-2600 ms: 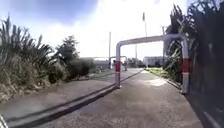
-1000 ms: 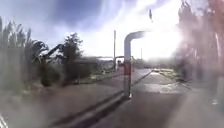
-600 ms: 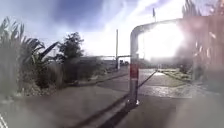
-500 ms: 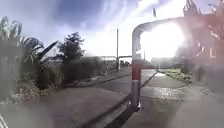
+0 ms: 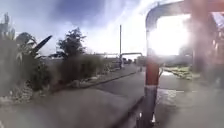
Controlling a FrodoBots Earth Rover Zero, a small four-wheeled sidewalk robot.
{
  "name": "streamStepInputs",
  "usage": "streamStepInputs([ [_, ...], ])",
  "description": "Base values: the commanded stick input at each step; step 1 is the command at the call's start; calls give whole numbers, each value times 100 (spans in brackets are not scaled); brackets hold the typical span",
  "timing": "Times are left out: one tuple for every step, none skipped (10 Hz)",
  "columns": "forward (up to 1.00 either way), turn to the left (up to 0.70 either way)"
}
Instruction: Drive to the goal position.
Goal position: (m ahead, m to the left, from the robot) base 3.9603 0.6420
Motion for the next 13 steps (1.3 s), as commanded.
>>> streamStepInputs([
  [85,0],
  [85,0],
  [85,0],
  [85,0],
  [85,0],
  [85,0],
  [85,0],
  [85,0],
  [85,0],
  [85,0],
  [85,0],
  [85,-34],
  [85,-34],
])
